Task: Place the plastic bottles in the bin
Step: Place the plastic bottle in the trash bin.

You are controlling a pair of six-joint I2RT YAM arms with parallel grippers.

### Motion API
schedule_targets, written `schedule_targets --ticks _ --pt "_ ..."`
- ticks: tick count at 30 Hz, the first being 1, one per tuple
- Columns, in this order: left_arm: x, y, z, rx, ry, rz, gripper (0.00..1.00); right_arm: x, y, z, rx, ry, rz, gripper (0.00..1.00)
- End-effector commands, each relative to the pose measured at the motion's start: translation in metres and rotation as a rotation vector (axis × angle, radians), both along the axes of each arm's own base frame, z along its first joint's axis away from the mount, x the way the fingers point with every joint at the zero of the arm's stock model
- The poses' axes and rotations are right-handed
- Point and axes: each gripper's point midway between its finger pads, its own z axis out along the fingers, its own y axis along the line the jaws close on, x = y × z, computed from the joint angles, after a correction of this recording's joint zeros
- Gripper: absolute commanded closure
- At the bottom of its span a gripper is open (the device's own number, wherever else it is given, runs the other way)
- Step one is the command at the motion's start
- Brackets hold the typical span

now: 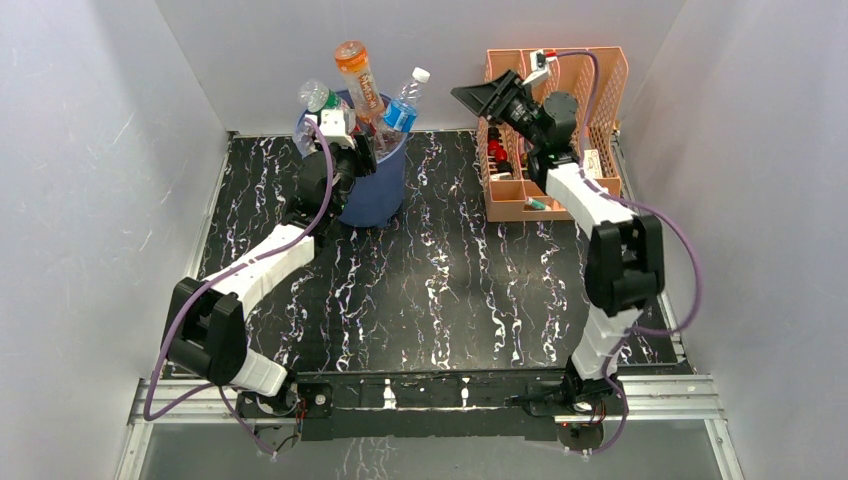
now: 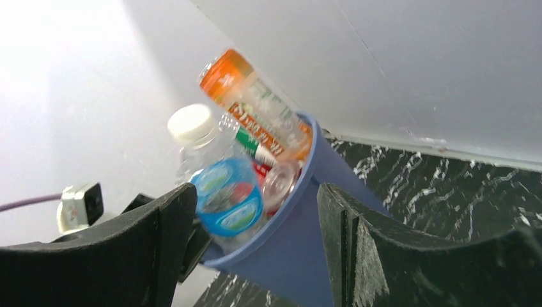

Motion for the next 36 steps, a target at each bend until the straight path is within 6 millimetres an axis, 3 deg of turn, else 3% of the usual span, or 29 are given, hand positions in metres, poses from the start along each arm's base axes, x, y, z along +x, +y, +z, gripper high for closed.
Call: schedule_targets --ticks 1,9,13,20,21,22,27,31,36 --pt "-0.006 0.0 -0.026 0.047 0.104 -0.011 0.49 0.011 0.006 0.055 0.159 -0.196 0.081 0.21" --pt "-0.007 -0.003 -0.037 0.043 0.133 -0.027 0.49 0.029 0.021 0.07 0.332 -0.222 0.218 0.21" --pt "-0.007 -0.004 -0.041 0.047 0.142 -0.033 0.49 0.021 0.044 0.082 0.318 -0.253 0.282 0.21" --pt "-0.008 -0.004 -0.041 0.047 0.143 -0.034 0.49 0.009 0.089 0.071 0.205 -0.228 0.31 0.21" --pt "-0.009 -0.004 -0.041 0.048 0.146 -0.035 0.49 0.005 0.097 0.069 0.186 -0.232 0.319 0.76" --pt "-0.009 -0.004 -0.04 0.046 0.146 -0.036 0.48 0.002 0.103 0.066 0.168 -0.23 0.328 0.96" --pt "-0.013 -0.004 -0.03 0.039 0.162 -0.042 0.41 -0.013 0.123 0.053 0.091 -0.214 0.334 1.0" --pt "-0.021 -0.001 -0.012 0.029 0.165 -0.043 0.34 -0.021 0.125 0.049 0.055 -0.215 0.315 1.0" --pt "-0.027 0.0 0.011 0.02 0.169 -0.049 0.32 -0.031 0.124 0.061 0.038 -0.248 0.31 1.0"
